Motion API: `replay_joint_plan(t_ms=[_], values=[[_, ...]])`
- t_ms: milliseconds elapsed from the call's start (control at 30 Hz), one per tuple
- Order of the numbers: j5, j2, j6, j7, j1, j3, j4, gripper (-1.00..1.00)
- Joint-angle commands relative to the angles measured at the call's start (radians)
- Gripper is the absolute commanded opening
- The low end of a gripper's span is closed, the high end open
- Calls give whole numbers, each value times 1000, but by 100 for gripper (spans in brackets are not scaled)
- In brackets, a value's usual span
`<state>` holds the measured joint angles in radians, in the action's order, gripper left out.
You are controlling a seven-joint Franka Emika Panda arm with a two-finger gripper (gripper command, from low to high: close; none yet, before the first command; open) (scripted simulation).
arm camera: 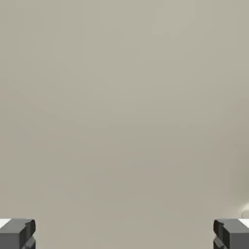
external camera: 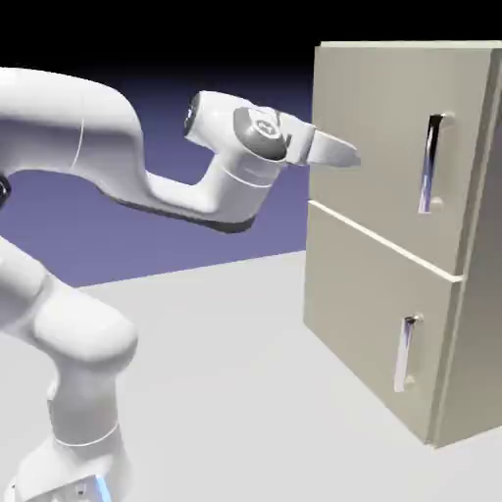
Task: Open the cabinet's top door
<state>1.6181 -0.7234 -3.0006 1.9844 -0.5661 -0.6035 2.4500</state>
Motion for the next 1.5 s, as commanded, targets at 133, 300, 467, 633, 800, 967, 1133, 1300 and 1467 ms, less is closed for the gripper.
replay_joint_plan(t_ms=[133, 300, 467, 633, 800, 967, 1133, 1300, 1467], values=[[218, -21, 5, 167, -74, -81, -48, 0], [435, -41, 10, 334, -149, -162, -97, 0], [652, -62, 15, 501, -223, -243, -145, 0], [870, -82, 20, 668, -298, -324, -194, 0], [1087, -103, 24, 836, -372, -406, -242, 0], [1180, -88, 32, 905, -474, -488, -312, 0], [1192, -50, 42, 913, -597, -575, -399, -100], [1136, -38, 96, 913, -453, -465, -297, -100], [1062, -34, 151, 913, -271, -318, -182, -100]])
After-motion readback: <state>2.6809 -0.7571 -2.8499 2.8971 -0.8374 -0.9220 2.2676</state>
